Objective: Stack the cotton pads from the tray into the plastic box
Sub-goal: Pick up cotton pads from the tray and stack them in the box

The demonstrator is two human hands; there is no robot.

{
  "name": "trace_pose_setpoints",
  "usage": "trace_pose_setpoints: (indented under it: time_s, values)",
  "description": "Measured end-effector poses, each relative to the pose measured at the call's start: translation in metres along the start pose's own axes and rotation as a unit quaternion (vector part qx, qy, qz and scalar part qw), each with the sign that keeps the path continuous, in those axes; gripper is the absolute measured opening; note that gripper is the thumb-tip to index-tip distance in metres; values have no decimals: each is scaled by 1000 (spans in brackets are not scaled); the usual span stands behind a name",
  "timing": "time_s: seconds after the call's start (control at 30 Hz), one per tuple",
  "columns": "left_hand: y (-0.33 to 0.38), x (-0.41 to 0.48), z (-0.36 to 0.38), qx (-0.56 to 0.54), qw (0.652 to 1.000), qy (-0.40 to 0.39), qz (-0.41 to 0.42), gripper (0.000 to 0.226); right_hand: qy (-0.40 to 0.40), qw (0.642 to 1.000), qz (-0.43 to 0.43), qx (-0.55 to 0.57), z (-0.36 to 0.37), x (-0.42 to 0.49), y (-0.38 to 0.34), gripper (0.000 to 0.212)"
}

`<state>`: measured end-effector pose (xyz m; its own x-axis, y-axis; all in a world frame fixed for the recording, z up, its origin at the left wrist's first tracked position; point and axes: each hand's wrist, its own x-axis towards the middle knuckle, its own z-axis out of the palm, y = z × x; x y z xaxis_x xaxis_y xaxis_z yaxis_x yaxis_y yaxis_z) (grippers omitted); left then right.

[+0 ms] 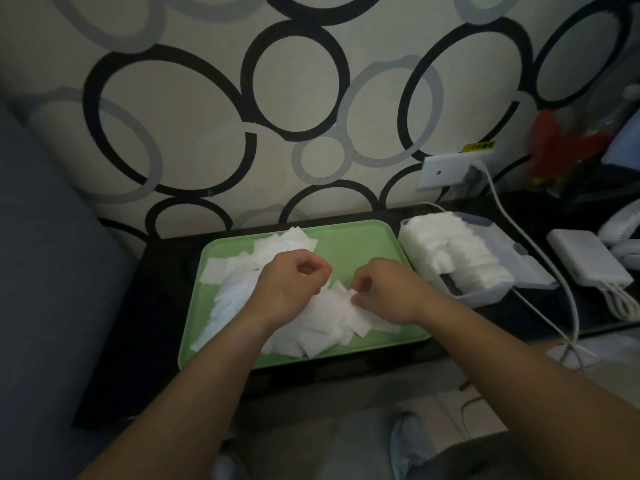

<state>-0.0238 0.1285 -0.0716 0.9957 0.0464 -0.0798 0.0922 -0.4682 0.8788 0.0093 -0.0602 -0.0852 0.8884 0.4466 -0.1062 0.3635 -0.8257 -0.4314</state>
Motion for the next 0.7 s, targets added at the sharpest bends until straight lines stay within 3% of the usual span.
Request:
trace_pose_setpoints:
  time_s: [0.17,0.3,0.4,0.53,0.6,0.7]
  values:
    - [-3,1,-5,7,1000,25,12,9,45,998,12,37,-13,-5,5,8]
    - [1,0,-4,-47,999,5,9,18,98,981,19,164,-23,-10,0,12]
    - [8,-3,-2,-136,989,-50,-19,36,98,925,0,367,-26,-14,-16,12]
    - [14,-5,-11,-195,980,-23,-21,17,113,872,20,476,-23,-9,-38,9]
    - [10,-5,-22,-194,980,21,-31,14,129,872,42,470,-19,-1,-43,13]
    - [-2,-5,-42,-197,975,80,-62,17,113,925,34,362,-5,10,-40,12]
